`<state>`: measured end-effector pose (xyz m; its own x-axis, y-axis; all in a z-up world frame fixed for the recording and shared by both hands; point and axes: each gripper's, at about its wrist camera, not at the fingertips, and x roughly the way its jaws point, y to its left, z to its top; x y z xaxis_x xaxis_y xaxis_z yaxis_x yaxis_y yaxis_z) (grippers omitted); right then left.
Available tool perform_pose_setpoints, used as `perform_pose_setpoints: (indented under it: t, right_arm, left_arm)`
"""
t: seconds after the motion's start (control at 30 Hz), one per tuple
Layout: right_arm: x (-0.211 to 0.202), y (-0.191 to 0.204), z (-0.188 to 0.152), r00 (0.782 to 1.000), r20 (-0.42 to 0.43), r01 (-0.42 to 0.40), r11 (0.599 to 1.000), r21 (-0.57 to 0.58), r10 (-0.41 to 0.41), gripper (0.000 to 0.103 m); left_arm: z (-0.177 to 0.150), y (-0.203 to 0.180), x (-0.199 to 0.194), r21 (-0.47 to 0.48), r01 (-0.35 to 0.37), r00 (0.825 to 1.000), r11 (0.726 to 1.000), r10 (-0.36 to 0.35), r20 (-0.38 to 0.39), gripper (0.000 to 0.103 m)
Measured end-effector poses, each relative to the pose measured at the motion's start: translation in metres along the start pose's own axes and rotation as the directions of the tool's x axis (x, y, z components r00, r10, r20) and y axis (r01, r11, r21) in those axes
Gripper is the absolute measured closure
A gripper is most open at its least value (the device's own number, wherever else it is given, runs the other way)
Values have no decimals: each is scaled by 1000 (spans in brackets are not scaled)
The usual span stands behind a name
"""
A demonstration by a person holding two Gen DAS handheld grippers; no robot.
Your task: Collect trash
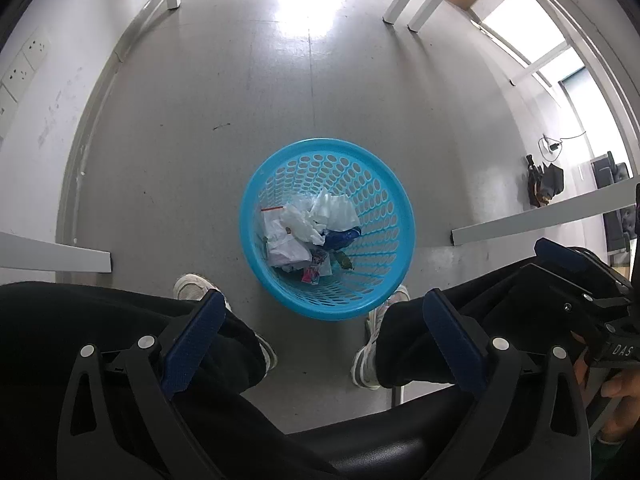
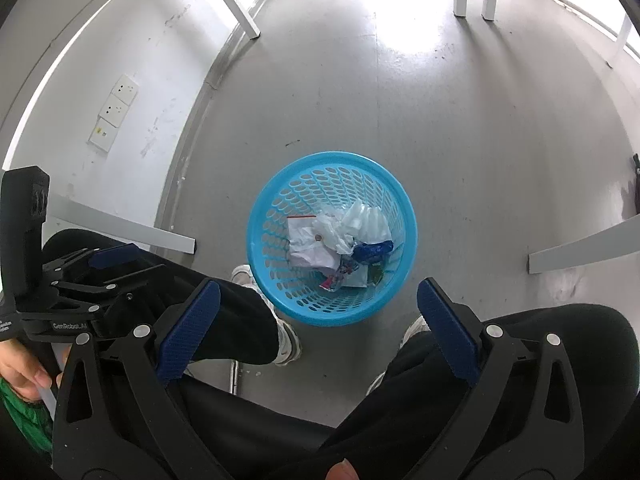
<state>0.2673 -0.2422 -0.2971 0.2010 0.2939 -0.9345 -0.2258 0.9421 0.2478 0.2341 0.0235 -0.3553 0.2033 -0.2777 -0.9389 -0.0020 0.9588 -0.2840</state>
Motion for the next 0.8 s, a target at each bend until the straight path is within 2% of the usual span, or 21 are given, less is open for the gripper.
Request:
perform_pose_setpoints:
  t: [0.8]
  right_arm:
    - [6,-1,-2,1000,-8,-15,1000,22,16,9]
  left_arm:
    - [-1,0,3,-17,15,1000,1000,-15,-4,6]
